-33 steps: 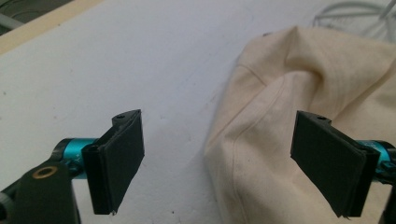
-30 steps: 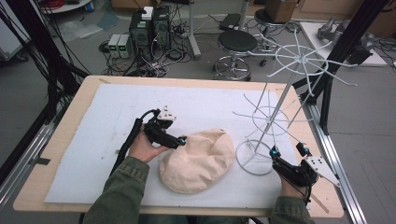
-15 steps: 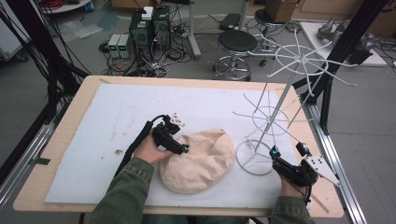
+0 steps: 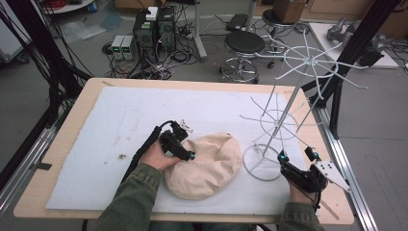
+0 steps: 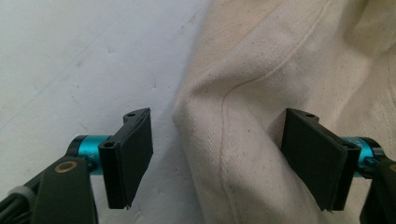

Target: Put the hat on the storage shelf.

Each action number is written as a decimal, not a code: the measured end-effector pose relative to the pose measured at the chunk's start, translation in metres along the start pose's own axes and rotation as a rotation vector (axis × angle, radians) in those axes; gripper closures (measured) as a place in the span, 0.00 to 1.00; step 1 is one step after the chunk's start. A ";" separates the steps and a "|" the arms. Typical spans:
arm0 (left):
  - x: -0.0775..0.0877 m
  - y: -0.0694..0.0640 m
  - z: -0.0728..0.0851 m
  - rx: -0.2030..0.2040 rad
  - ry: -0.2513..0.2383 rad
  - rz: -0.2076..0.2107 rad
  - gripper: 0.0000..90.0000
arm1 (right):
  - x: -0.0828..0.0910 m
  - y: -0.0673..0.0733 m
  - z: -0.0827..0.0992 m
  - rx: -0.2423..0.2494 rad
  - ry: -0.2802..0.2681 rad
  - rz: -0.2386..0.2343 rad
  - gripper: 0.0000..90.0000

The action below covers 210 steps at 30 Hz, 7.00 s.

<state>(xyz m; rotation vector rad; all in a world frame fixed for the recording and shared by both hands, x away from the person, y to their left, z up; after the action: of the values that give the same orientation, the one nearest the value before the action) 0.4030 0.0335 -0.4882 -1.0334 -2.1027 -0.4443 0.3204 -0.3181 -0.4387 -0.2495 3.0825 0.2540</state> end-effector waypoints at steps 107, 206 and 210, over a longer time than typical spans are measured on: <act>0.218 0.017 -0.087 0.147 -1.247 0.028 0.88 | 0.001 0.001 -0.001 -0.011 -0.003 -0.012 0.07; 0.193 0.039 -0.094 0.126 -1.132 -0.395 0.19 | 0.005 0.000 -0.002 -0.007 -0.013 0.000 0.07; 0.207 0.049 -0.077 0.151 -1.140 -0.506 0.19 | 0.006 -0.001 -0.003 -0.001 -0.016 0.002 0.07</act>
<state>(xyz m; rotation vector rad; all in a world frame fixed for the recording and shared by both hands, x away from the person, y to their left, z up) 0.3943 0.1292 -0.2832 -0.6907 -3.3704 0.1570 0.3143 -0.3204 -0.4366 -0.2436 3.0668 0.2559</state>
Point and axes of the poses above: each handheld gripper's, and its own axes: x roughly backward along the jaws, z roughly out of its underside, y roughly to its left, the point moved 8 cm from there along -x, roughly forward along the jaws, and after that the axes turned 8 degrees about -y, right-handed, at the moved point
